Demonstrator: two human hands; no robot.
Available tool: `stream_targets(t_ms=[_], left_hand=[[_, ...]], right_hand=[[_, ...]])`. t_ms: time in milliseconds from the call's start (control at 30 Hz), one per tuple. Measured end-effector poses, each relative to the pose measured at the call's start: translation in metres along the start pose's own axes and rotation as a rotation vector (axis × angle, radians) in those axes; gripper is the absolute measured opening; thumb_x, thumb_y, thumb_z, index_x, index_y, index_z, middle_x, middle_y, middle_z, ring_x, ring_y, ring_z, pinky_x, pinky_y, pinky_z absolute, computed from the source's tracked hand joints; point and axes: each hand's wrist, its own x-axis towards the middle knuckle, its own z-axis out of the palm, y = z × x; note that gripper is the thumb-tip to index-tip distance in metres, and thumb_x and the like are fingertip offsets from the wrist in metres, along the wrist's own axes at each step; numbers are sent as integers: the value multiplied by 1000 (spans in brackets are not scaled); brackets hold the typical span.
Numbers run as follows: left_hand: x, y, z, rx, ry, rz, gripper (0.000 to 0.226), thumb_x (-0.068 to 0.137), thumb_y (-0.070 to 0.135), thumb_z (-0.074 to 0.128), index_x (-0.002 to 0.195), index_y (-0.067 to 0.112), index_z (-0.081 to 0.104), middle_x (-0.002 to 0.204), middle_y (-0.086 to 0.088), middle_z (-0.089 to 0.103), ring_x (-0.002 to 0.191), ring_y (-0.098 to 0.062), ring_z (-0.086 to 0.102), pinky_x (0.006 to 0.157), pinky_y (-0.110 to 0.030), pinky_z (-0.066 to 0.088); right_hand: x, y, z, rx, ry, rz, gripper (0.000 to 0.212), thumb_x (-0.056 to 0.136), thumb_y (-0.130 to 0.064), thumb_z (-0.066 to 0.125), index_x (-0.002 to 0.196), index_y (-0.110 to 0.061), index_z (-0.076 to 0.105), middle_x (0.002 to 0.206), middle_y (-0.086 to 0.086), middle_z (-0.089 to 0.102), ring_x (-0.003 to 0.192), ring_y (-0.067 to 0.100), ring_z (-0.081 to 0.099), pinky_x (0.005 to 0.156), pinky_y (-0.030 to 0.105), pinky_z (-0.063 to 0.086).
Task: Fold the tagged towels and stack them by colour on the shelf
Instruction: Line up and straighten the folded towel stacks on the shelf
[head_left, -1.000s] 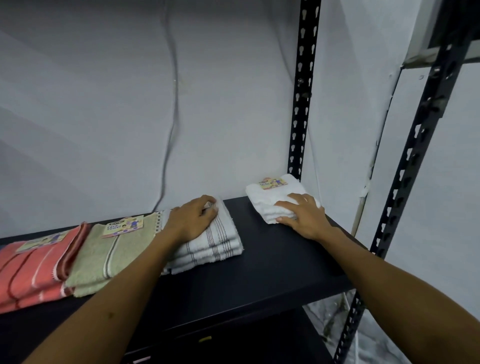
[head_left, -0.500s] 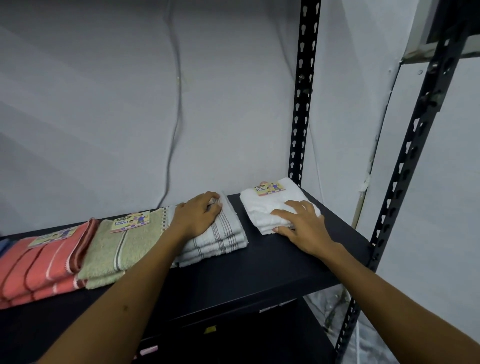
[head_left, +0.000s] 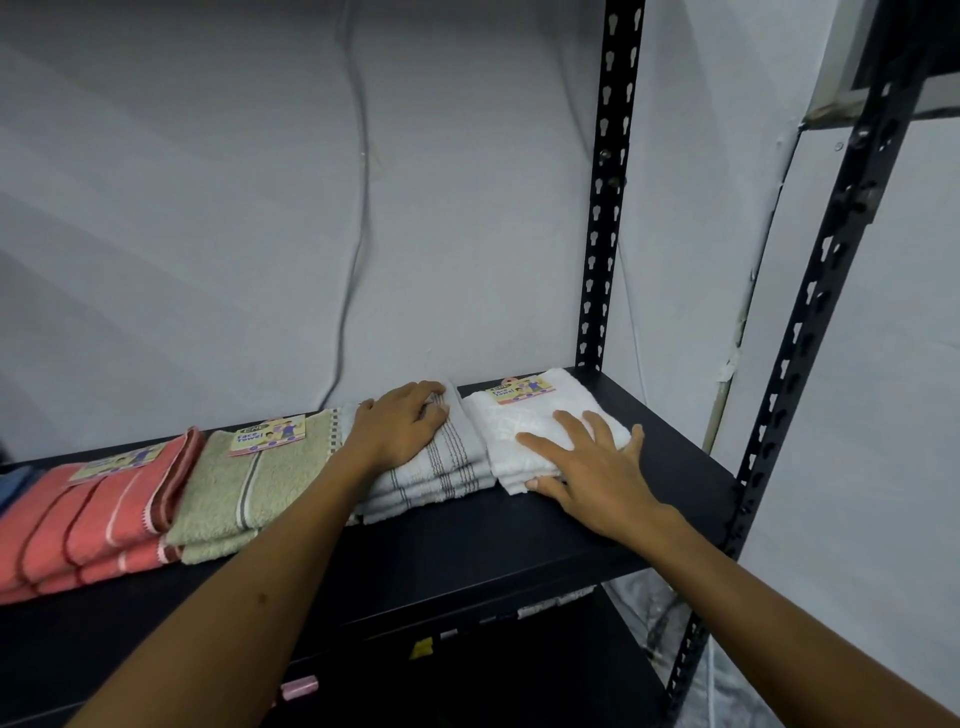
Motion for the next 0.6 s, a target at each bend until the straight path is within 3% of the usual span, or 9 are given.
stream_targets(t_ms=[233,400,500,600], left_hand=[[-1,1,0,20,-11,4,67,86,60,20,142,30,43,145,6,49,131,-19,45,108,-48,28],[0,0,1,25,-13,0,67,87,61,19,142,31,42,146,5,47,133,-20,44,109,-50,28],[1,-1,2,26,-9,3,66,87,60,20,141,31,42,145,5,48,131,-20,45,108,-50,29],[2,-1,2,22,-7,-1,65,86,59,21,140,30,43,145,5,48,130,-20,45,108,-49,28]], right_hand=[[22,5,1,70,-28,5,53,96,-62,38,146,-56,23,161,-1,10,146,31,4,106,65,21],[21,3,-5,64,-79,-16,57,92,-71,35,145,-57,22,160,-4,13,145,29,8,107,66,21],[27,3,-33,81,-102,46,63,85,-81,30,141,-53,37,154,-12,33,143,21,25,107,70,8],[54,-3,-56,290,108,61,56,92,-72,33,132,-42,56,139,-14,54,130,19,48,109,60,21]])
